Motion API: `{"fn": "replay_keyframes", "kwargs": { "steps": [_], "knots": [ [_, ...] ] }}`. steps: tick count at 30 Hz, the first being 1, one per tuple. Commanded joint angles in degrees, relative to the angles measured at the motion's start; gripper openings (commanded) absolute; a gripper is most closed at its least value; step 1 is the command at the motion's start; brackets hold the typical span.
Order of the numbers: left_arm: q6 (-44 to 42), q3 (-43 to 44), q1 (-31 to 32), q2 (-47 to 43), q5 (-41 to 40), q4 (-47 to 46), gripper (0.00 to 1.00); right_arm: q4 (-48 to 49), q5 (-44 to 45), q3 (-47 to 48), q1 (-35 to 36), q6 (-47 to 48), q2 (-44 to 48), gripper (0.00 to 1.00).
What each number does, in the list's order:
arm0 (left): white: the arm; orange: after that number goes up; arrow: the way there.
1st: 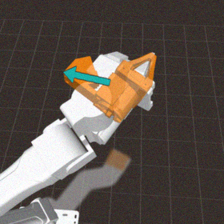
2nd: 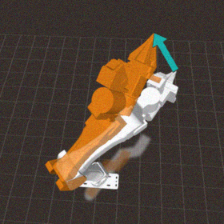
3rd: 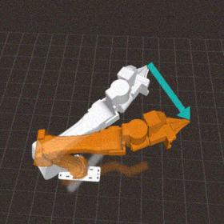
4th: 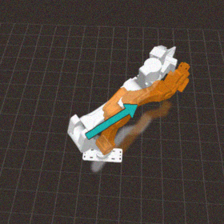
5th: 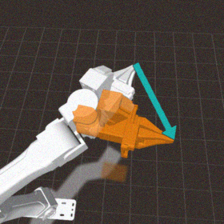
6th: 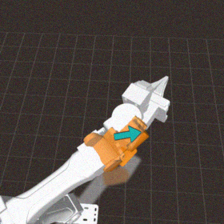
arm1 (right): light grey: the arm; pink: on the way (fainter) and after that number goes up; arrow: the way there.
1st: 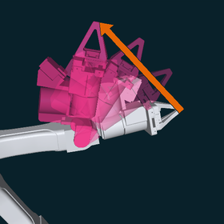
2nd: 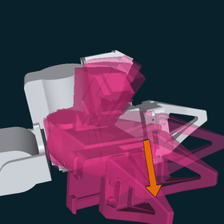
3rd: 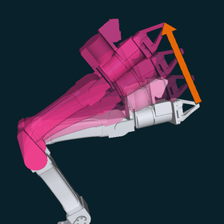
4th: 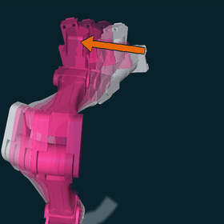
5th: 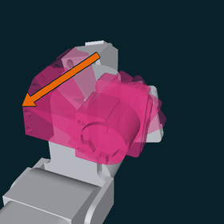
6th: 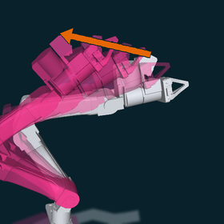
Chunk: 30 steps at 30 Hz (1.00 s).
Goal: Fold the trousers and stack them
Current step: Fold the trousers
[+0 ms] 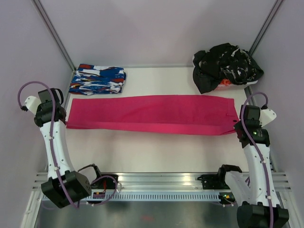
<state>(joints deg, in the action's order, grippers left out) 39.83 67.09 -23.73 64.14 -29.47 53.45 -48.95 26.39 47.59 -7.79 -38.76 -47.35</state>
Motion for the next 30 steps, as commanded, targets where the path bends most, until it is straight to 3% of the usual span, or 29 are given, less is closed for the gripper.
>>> {"fn": "replay_keyframes", "kwargs": {
  "steps": [1,5,11,18,30],
  "knots": [
    [-2.48,-0.55,-1.5,-4.54,-8.84,-0.72,0.02,-3.42,8.67,0.92,-1.26,-5.07,2.0,0.0],
    [-1.96,-0.82,-1.41,-7.61,-8.76,1.74,0.02,-6.42,8.76,1.28,-1.26,-8.51,3.84,0.0],
    [-1.87,-4.33,-1.41,-7.37,-7.71,-0.54,0.02,-1.7,4.91,-3.11,-1.26,-10.28,4.64,0.0],
    [-2.56,-3.11,-1.41,1.15,-3.49,-9.4,0.02,9.46,2.87,-1.63,-1.26,-5.02,-9.56,0.0],
    [-3.62,12.62,-0.71,24.35,0.03,-16.53,0.02,28.53,-2.57,10.15,-1.26,7.21,-35.42,0.0]
  ]
}}
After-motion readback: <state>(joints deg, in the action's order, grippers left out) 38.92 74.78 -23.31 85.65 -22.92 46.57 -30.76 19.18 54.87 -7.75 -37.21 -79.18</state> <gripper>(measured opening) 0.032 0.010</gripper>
